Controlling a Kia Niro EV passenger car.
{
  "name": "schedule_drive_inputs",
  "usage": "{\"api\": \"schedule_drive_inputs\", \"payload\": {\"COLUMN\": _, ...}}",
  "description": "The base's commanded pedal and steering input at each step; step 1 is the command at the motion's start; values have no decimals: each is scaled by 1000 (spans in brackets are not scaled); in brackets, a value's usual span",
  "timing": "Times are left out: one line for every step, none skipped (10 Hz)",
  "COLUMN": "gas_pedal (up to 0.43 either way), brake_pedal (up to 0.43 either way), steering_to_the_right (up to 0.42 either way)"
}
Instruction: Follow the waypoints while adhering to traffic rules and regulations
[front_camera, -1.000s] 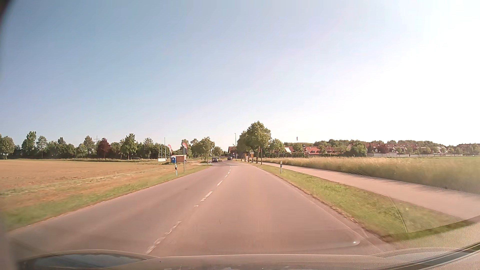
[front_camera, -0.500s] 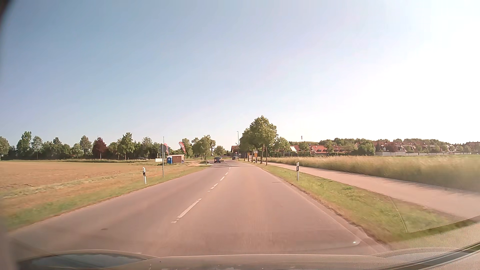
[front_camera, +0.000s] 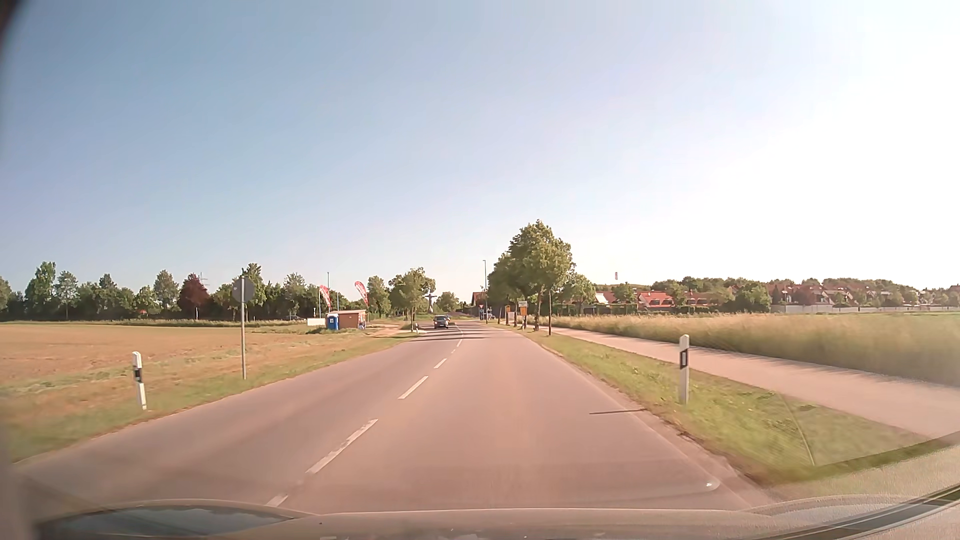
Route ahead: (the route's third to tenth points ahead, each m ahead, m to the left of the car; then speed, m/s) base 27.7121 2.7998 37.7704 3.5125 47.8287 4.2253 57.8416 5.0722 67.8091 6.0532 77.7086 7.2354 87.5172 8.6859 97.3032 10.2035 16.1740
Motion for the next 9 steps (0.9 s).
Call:
{"api": "schedule_drive_inputs", "payload": {"gas_pedal": 130, "brake_pedal": 12, "steering_to_the_right": -12}}
{"api": "schedule_drive_inputs", "payload": {"gas_pedal": 130, "brake_pedal": 12, "steering_to_the_right": -12}}
{"api": "schedule_drive_inputs", "payload": {"gas_pedal": 130, "brake_pedal": 6, "steering_to_the_right": -11}}
{"api": "schedule_drive_inputs", "payload": {"gas_pedal": 130, "brake_pedal": 12, "steering_to_the_right": -11}}
{"api": "schedule_drive_inputs", "payload": {"gas_pedal": 130, "brake_pedal": 12, "steering_to_the_right": -10}}
{"api": "schedule_drive_inputs", "payload": {"gas_pedal": 130, "brake_pedal": 6, "steering_to_the_right": -10}}
{"api": "schedule_drive_inputs", "payload": {"gas_pedal": 130, "brake_pedal": 12, "steering_to_the_right": -10}}
{"api": "schedule_drive_inputs", "payload": {"gas_pedal": 130, "brake_pedal": 12, "steering_to_the_right": -10}}
{"api": "schedule_drive_inputs", "payload": {"gas_pedal": 130, "brake_pedal": 12, "steering_to_the_right": -10}}
